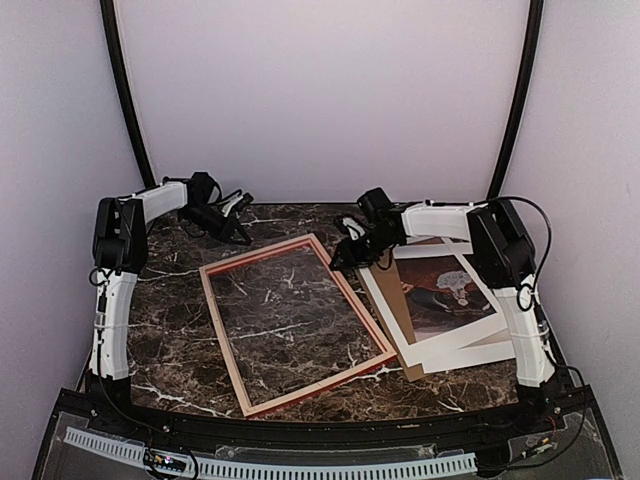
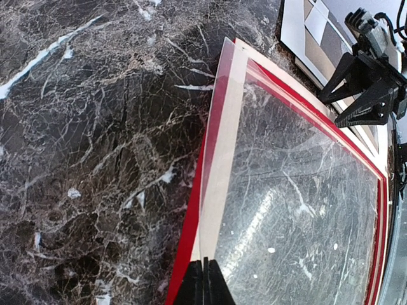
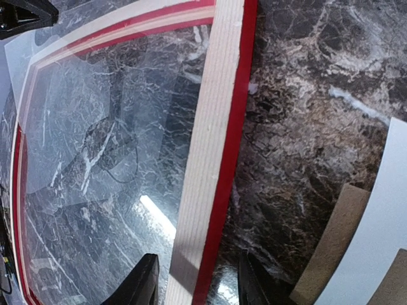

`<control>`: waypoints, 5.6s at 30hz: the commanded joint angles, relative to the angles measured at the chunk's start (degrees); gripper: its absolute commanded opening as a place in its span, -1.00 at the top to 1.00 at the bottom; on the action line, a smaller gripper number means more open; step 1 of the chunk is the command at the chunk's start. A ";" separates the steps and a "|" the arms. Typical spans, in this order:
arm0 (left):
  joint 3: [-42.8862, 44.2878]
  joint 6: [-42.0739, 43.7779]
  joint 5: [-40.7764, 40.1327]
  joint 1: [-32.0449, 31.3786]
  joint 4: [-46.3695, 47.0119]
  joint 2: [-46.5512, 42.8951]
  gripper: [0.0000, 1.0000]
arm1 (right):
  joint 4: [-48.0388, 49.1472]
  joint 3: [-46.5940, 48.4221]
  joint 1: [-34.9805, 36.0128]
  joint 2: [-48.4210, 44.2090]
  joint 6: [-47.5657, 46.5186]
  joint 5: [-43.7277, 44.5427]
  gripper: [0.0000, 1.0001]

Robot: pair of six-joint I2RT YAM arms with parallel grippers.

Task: Put the photo into the frame
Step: Pick up the glass panel from the frame body, then pass from the left arm to the right, then adjust the frame body at the center of the board.

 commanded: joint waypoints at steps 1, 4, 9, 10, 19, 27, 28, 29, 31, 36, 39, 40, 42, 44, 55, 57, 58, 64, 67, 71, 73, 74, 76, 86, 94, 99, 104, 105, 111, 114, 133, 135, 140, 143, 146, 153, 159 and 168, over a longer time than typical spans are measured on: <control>1.09 2.39 1.32 0.59 -2.99 -1.85 1.00 | 3.59 0.59 -2.49 -1.30 1.84 -5.18 0.11; 0.71 2.74 2.44 0.57 -3.28 -2.97 1.00 | 4.31 2.23 -2.94 -1.50 1.62 -6.56 0.00; 0.07 2.77 4.64 0.59 -3.32 -5.38 1.00 | 4.61 6.06 -2.90 -0.73 0.44 -6.45 -0.17; -0.04 2.86 4.90 0.54 -3.32 -6.03 1.00 | 4.78 6.90 -2.90 -0.42 0.48 -6.54 -0.19; -0.10 2.80 7.51 0.44 -3.16 -8.47 1.00 | 5.45 11.83 -2.90 1.32 -0.19 -8.52 -0.24; -0.62 3.13 8.30 -1.31 -4.40 -12.58 1.00 | 5.63 12.25 -2.98 0.97 -6.98 -8.83 -0.41; -0.67 3.06 8.56 -1.41 -4.34 -12.99 1.00 | 5.59 12.02 -3.04 0.84 -7.74 -8.86 -0.43; -0.61 2.89 8.71 -1.60 -4.12 -13.85 1.00 | 5.63 11.62 -2.99 0.73 -8.47 -8.99 -0.43; -0.65 2.55 9.27 -1.75 -3.89 -15.23 1.00 | 5.84 10.98 -2.98 0.46 -9.32 -9.62 -0.45; -1.08 2.05 10.44 -1.87 -3.49 -17.69 1.00 | 8.29 7.58 -2.99 -0.83 -10.06 -14.18 -0.47; -2.60 1.82 11.24 -1.87 -2.61 -19.07 1.00 | 10.50 4.78 -2.98 -1.68 -9.96 -16.85 -0.47; -2.93 1.79 11.52 -1.92 -2.30 -19.56 1.00 | 10.81 4.18 -2.98 -1.82 -10.08 -17.66 -0.46; -4.06 1.57 11.88 -1.88 -1.38 -20.16 1.00 | 11.41 3.22 -2.98 -2.07 -10.14 -19.45 -0.43; -4.91 1.34 12.38 -1.87 -0.80 -20.51 1.00 | 11.81 2.13 -3.04 -2.11 -10.34 -21.85 -0.39; -8.96 -2.89 10.55 -1.34 6.75 -21.64 1.00 | 22.17 -9.87 -3.51 -6.10 -5.10 -32.91 -0.02; -9.80 -3.68 10.73 -1.01 8.23 -21.97 1.00 | 22.97 -10.96 -3.51 -6.31 -4.61 -33.86 0.07; -10.15 -4.24 10.71 -0.82 9.06 -21.99 1.00 | 23.29 -11.35 -3.51 -6.33 -4.41 -34.31 0.11; -11.74 -6.11 9.78 -0.26 11.98 -22.38 1.00 | 24.21 -13.34 -3.85 -7.17 -3.62 -35.41 0.40; -12.64 -7.24 9.66 -0.06 13.47 -22.45 1.00 | 26.01 -14.31 -4.11 -7.68 -2.15 -36.38 0.51; -13.43 -8.70 9.16 0.10 15.33 -22.49 1.00 | 28.12 -15.25 -4.31 -7.89 -0.39 -36.89 0.59; -14.02 -9.57 9.00 0.19 16.79 -22.63 1.00 | 28.85 -15.72 -4.25 -7.87 0.50 -37.05 0.61; -14.26 -9.84 9.00 0.21 17.24 -22.72 1.00 | 29.37 -16.02 -4.21 -7.91 0.90 -37.15 0.61; -15.12 -10.50 9.00 0.28 18.46 -23.06 1.00 | 30.32 -16.73 -4.21 -7.90 1.63 -37.25 0.62; -16.98 -12.55 10.05 0.41 21.29 -23.31 1.00 | 28.93 -15.31 -3.96 -7.03 2.09 -36.71 0.57; -17.47 -12.77 11.57 0.39 22.05 -23.42 1.00 | 27.87 -13.66 -3.68 -5.79 2.66 -36.31 0.59; -17.89 -13.09 12.31 0.41 22.70 -23.42 1.00 | 27.47 -13.22 -3.60 -5.66 2.77 -35.88 0.62; -18.41 -13.78 12.76 0.40 23.80 -23.53 1.00 | 27.43 -13.12 -3.34 -5.23 3.03 -36.06 0.69; -18.63 -13.89 12.79 0.36 23.91 -23.64 1.00 | 27.49 -13.12 -3.33 -5.19 3.08 -36.18 0.71; -19.14 -13.47 11.77 0.41 24.02 -23.76 1.00 | 27.60 -13.11 -3.65 -5.92 4.84 -35.45 1.00; -19.37 -13.60 8.89 0.37 24.44 -24.21 0.83 | 24.82 -12.22 -4.19 -7.07 5.58 -35.16 1.00; -51.90 -42.94 -33.56 -1.14 31.90 -43.92 -0.51 | 13.94 -13.81 -9.69 -27.12 11.37 -31.46 1.00; -56.19 -45.36 -37.01 -2.83 31.26 -45.88 -0.52 | 14.20 -13.76 -10.50 -28.21 11.97 -31.40 1.00; -62.50 -50.33 -41.98 -6.18 30.05 -47.46 -0.52 | 15.20 -13.82 -11.15 -28.92 12.73 -31.74 1.00; -65.09 -52.03 -43.05 -7.31 30.16 -47.49 -0.51 | 17.61 -15.52 -11.13 -28.98 14.45 -32.27 1.00; -66.86 -52.82 -42.30 -8.24 31.28 -46.93 -0.44 | 18.37 -16.73 -11.12 -28.92 14.92 -32.13 1.00; -65.76 -52.00 -41.17 -8.76 32.70 -42.82 0.02 | 19.06 -17.58 -11.16 -29.88 15.21 -31.55 1.00; -60.63 -48.82 -42.52 -8.73 31.56 -38.05 0.38 | 23.03 -19.15 -11.13 -31.00 18.47 -31.17 1.00; -45.90 -38.57 -48.47 -7.67 28.06 -27.04 0.62 | 20.72 -19.28 -11.11 -30.75 19.17 -28.91 1.00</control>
